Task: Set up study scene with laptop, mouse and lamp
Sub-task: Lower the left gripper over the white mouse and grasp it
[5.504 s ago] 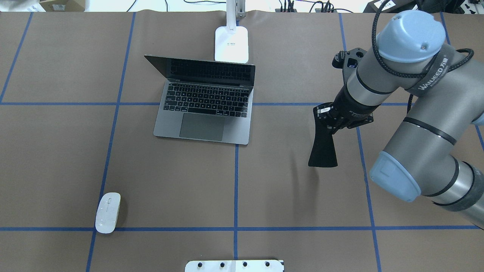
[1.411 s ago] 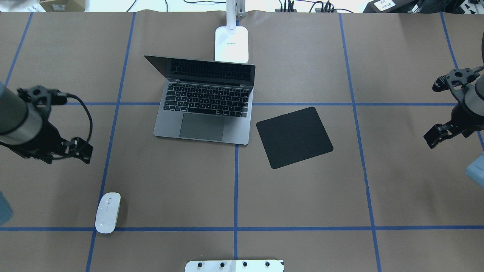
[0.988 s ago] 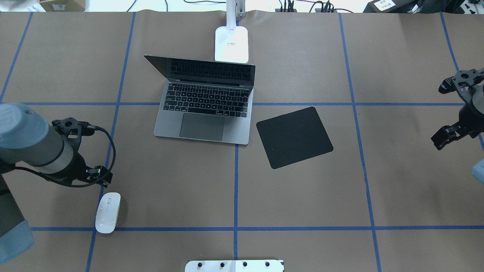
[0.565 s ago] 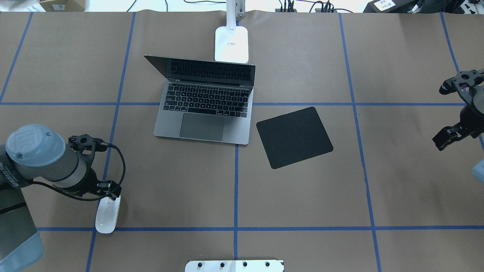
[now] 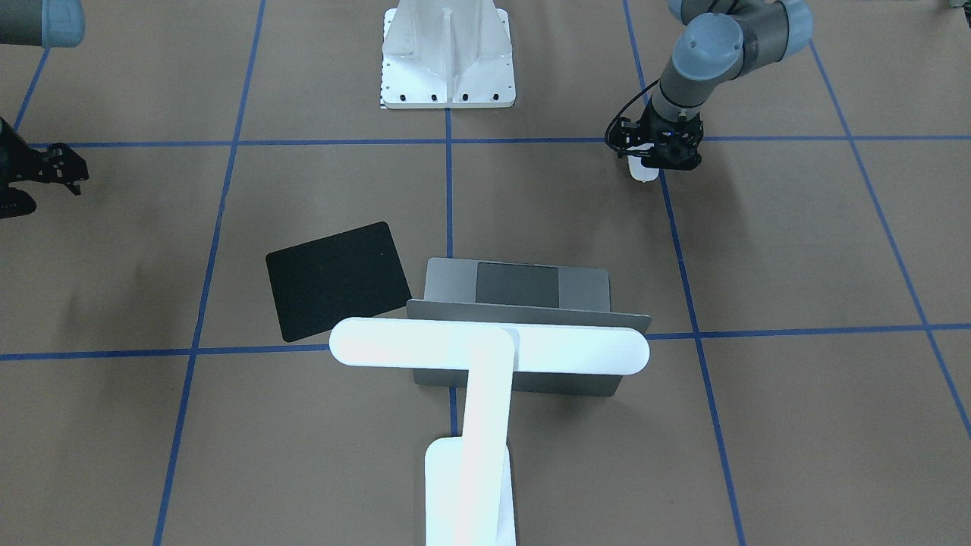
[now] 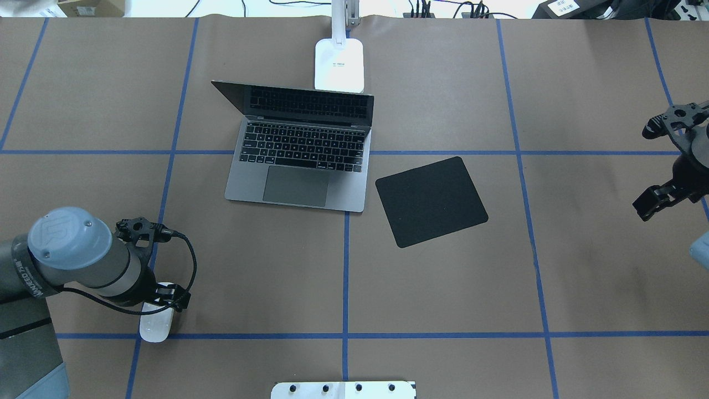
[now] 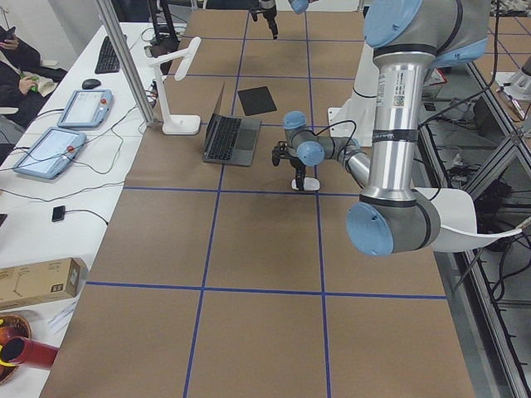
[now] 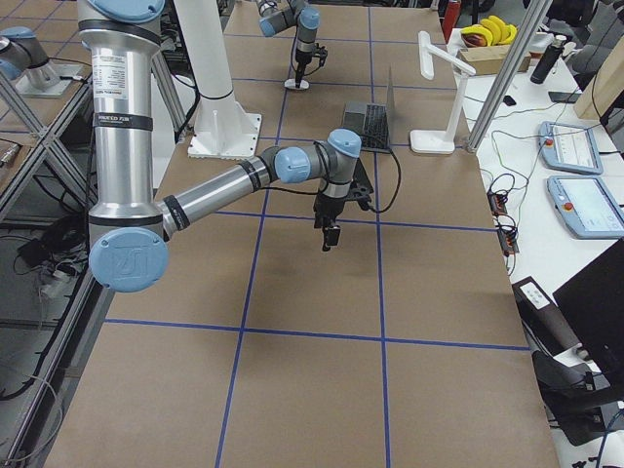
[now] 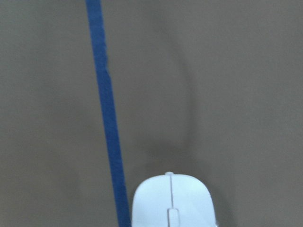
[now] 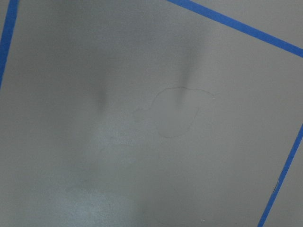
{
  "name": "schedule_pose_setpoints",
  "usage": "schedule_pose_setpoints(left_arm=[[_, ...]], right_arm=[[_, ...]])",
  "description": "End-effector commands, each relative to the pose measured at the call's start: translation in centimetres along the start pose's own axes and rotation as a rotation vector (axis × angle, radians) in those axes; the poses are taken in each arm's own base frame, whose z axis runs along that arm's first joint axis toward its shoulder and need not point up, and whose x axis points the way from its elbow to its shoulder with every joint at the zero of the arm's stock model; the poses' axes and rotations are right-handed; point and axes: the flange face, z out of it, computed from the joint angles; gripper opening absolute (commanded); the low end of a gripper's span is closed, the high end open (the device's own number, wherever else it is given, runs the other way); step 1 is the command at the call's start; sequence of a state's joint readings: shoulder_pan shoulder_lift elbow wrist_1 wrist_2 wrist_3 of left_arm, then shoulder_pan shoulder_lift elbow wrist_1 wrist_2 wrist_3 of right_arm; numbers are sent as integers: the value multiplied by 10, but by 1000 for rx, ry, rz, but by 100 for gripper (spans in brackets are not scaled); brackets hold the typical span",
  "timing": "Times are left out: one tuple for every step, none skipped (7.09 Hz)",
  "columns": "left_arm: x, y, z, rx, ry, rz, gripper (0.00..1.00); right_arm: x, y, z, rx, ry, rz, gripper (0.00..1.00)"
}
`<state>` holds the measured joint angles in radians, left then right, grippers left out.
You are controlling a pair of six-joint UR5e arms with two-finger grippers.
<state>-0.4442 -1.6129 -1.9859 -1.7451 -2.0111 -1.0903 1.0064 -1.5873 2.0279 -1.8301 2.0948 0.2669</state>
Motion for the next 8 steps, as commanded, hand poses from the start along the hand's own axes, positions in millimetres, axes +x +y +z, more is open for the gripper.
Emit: schedule_pose_setpoints(left_arm=[[-3, 7, 7, -5, -13, 0, 99], [-4, 7, 7, -5, -13, -1, 94], [-3, 7, 6, -4, -10, -21, 82], [-2, 7, 6, 0, -3, -22, 59], [1, 7, 4, 3, 4, -22, 33], [2, 6, 3, 4, 6, -21, 17], [4, 6, 1, 5, 12, -20, 5], [10, 8, -6, 2, 30, -13, 5]], right_arm=[[0, -2, 0, 1, -1, -1, 100], [-1, -2, 0, 0, -2, -1, 100], [0, -2, 0, -1, -2, 0, 100], [-1, -2, 0, 2, -3, -1, 100], [-1, -2, 0, 2, -1, -1, 100], [-1, -3, -1, 3, -2, -2, 100], [-1, -3, -1, 2, -1, -1, 100], [-1, -3, -2, 4, -3, -1, 100]])
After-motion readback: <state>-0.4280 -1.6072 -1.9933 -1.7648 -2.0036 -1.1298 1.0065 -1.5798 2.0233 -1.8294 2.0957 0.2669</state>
